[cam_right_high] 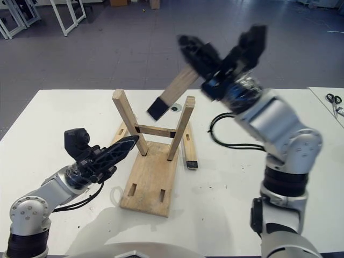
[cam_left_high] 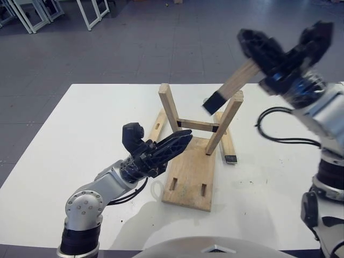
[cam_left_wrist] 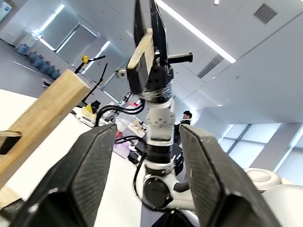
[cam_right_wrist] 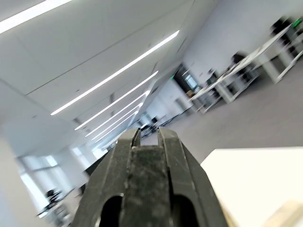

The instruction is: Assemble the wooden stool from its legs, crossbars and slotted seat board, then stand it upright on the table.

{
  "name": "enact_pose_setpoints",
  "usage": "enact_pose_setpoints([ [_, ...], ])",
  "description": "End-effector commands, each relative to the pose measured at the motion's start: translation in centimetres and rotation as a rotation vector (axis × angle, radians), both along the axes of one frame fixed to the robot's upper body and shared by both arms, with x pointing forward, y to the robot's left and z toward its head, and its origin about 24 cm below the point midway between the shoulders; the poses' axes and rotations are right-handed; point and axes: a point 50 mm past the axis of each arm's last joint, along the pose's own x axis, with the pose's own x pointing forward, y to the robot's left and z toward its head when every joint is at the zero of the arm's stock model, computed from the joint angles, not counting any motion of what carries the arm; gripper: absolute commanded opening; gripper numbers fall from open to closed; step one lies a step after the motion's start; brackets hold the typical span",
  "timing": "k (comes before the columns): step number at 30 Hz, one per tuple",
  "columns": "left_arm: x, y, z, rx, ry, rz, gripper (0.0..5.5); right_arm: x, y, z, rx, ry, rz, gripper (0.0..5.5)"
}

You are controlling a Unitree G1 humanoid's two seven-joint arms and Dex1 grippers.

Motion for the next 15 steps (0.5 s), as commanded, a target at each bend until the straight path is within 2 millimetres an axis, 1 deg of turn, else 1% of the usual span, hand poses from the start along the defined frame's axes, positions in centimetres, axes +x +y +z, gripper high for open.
enact_pose_setpoints([
  [1,1.2,1.0,-1.2,0.105,0.019,0.163,2.44,0.6,-4.0,2.3,-0.031,-0.071,-0.283,0.42],
  [3,2.3,0.8,-2.2,0.202,0.031,0.254,2.44,1.8,-4.7,0.9,-0.143,-0.037,-0.469,0.42],
  [4,2.9,0.6,-2.9,0.274,0.04,0.309,2.44,2.9,-4.2,-1.0,-0.291,-0.021,-0.578,0.42],
  [5,3.5,0.3,-3.6,0.34,0.046,0.355,2.44,3.8,-3.4,-2.9,-0.42,-0.022,-0.646,0.42],
  [7,4.4,0.0,-4.8,0.443,0.066,0.438,2.44,5.0,-1.4,-6.1,-0.556,-0.022,-0.684,0.42],
  [9,4.8,0.0,-5.7,0.5,0.085,0.495,2.44,5.8,0.6,-8.3,-0.626,-0.03,-0.691,0.42],
  [12,5.1,0.0,-6.5,0.561,0.084,0.557,2.44,6.8,2.4,-10.6,-0.722,-0.039,-0.718,0.42],
  [15,5.5,0.2,-6.8,0.585,0.081,0.61,2.44,6.8,3.3,-12.6,-0.77,-0.015,-0.721,0.42],
])
